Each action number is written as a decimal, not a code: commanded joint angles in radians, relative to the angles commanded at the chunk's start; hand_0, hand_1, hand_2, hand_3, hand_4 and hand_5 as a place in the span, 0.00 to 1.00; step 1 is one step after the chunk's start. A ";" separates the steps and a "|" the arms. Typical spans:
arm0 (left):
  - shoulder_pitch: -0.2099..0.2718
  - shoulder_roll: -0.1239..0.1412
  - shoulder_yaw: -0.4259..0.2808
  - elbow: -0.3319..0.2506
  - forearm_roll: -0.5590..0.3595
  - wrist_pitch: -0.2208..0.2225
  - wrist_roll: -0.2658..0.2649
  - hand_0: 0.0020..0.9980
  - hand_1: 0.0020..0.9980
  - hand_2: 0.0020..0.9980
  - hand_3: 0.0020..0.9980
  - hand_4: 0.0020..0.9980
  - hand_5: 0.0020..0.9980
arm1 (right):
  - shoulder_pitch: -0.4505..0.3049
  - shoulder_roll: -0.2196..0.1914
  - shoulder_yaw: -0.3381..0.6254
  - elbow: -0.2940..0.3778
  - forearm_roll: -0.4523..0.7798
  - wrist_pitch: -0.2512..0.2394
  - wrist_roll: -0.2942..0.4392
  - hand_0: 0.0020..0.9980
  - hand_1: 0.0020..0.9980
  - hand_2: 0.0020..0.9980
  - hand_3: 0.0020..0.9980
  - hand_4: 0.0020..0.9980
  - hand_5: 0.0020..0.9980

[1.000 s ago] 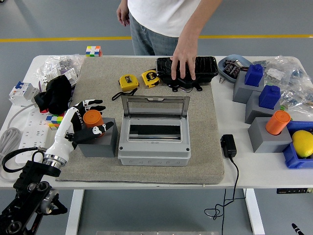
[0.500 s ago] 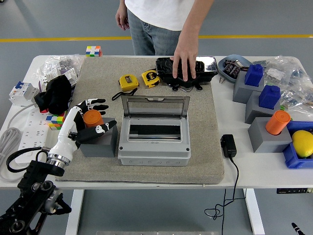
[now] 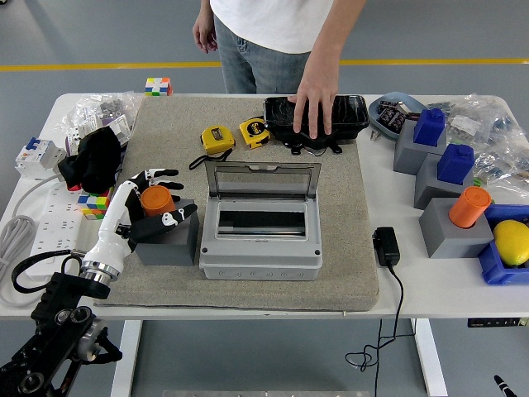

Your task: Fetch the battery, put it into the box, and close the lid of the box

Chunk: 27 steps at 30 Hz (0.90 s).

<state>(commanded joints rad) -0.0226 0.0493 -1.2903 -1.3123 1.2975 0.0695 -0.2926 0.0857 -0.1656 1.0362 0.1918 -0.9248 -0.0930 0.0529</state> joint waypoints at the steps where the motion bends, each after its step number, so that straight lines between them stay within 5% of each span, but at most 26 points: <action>1: 0.000 0.000 0.001 0.000 0.000 0.001 0.000 0.46 0.62 0.50 0.55 1.00 0.07 | 0.000 0.000 0.000 0.000 0.000 0.000 0.000 0.83 0.82 0.78 0.82 1.00 1.00; 16: 0.000 -0.003 0.010 0.000 0.010 0.020 -0.003 0.43 0.59 0.45 0.47 1.00 0.07 | -0.001 -0.001 0.012 0.000 -0.007 -0.001 0.000 0.83 0.82 0.78 0.82 1.00 1.00; 17: 0.000 -0.004 0.010 0.001 0.010 0.021 -0.003 0.36 0.50 0.39 0.38 1.00 0.06 | -0.001 -0.001 0.012 0.001 -0.007 -0.001 0.000 0.83 0.82 0.78 0.82 1.00 1.00; 22: 0.001 -0.004 0.011 0.002 0.011 0.024 -0.003 0.36 0.50 0.39 0.38 1.00 0.06 | -0.002 -0.001 0.014 0.000 -0.008 -0.001 0.000 0.83 0.82 0.78 0.82 1.00 1.00; 23: 0.001 -0.004 0.011 0.003 0.011 0.025 -0.003 0.27 0.38 0.34 0.33 1.00 0.06 | -0.002 -0.001 0.014 0.000 -0.009 -0.001 0.000 0.83 0.82 0.78 0.82 1.00 1.00; 27: 0.003 -0.004 0.012 0.004 0.012 0.028 -0.004 0.27 0.38 0.34 0.33 1.00 0.06 | -0.003 -0.002 0.015 0.000 -0.010 -0.001 0.000 0.83 0.82 0.78 0.82 1.00 1.00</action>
<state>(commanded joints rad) -0.0200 0.0455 -1.2778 -1.3087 1.3097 0.0972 -0.2961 0.0825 -0.1674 1.0513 0.1916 -0.9346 -0.0942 0.0528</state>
